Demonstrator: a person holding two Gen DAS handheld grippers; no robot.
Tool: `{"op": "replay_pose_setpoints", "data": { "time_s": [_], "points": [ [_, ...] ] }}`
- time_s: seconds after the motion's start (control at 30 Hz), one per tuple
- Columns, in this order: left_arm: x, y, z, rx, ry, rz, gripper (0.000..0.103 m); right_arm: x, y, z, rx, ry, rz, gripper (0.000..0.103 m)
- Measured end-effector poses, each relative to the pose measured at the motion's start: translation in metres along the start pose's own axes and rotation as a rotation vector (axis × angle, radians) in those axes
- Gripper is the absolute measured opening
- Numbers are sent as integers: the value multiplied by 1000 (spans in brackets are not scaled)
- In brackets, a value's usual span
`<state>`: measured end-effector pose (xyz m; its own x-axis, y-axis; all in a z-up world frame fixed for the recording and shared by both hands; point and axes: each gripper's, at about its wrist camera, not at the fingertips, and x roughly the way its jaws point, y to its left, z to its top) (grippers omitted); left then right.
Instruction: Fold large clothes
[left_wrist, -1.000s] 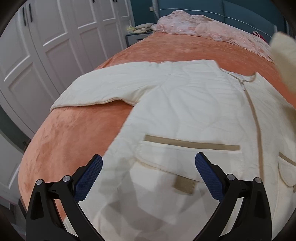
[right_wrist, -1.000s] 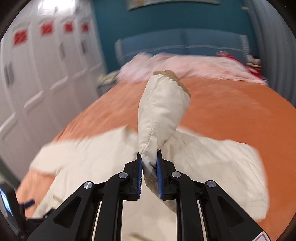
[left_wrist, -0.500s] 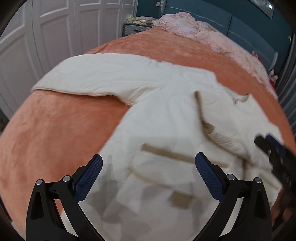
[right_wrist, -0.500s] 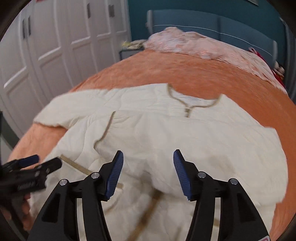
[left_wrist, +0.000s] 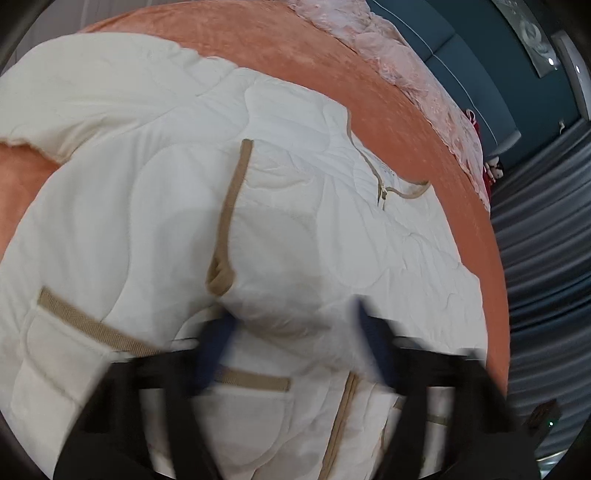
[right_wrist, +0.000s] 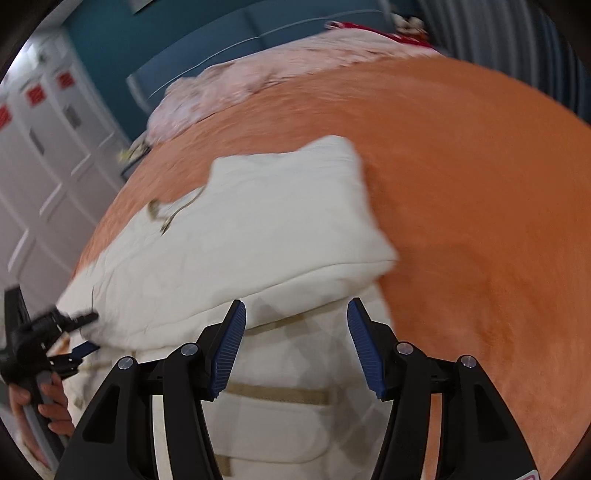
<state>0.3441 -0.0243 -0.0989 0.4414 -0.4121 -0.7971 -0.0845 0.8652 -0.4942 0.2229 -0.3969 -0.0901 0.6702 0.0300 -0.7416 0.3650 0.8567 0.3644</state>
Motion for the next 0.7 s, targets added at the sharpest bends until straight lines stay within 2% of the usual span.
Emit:
{"op": "replay_pose_setpoints", "data": {
  "time_s": [0.03,0.07,0.13,0.27,0.37,0.53,0.7],
  "points": [
    [0,-2,2,16,-12,23,24,3,-5,1,28,2,9,56],
    [-4,-4,5,37,-37,36,15,7,-9,3,52,4,18,56],
    [-14,-6,11,78,-80,61,10,15,-17,6,106,7,43,56],
    [-37,0,28,153,-196,163,8,26,-22,16,168,-4,92,53],
    [-33,11,33,175,-197,218,8,33,-9,24,137,-10,89,42],
    [-5,25,18,236,-177,326,8,40,20,27,-9,-16,-60,20],
    [5,28,7,268,-208,370,9,44,33,23,-123,-11,-160,16]
  ]
}}
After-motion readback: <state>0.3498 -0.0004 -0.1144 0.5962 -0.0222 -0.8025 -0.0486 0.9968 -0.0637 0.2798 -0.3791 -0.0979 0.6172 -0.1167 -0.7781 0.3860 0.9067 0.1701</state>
